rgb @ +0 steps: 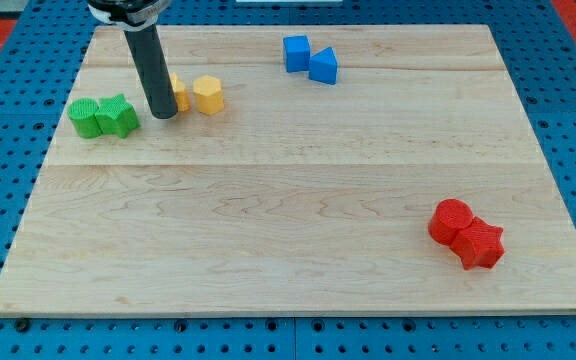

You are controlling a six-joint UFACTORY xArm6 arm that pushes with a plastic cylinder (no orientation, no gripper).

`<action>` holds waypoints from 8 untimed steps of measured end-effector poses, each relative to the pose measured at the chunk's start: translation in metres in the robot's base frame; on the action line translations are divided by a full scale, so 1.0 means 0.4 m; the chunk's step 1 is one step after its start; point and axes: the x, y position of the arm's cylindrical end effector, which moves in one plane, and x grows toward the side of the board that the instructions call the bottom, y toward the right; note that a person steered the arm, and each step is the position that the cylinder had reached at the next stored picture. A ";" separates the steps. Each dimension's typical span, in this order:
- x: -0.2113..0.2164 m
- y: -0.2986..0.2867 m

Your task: Place the yellow hexagon at the center of the board

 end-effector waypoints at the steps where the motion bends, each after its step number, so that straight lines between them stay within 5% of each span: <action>1: -0.011 0.001; 3: -0.119 -0.091; 5: -0.060 0.315; 8: -0.089 0.420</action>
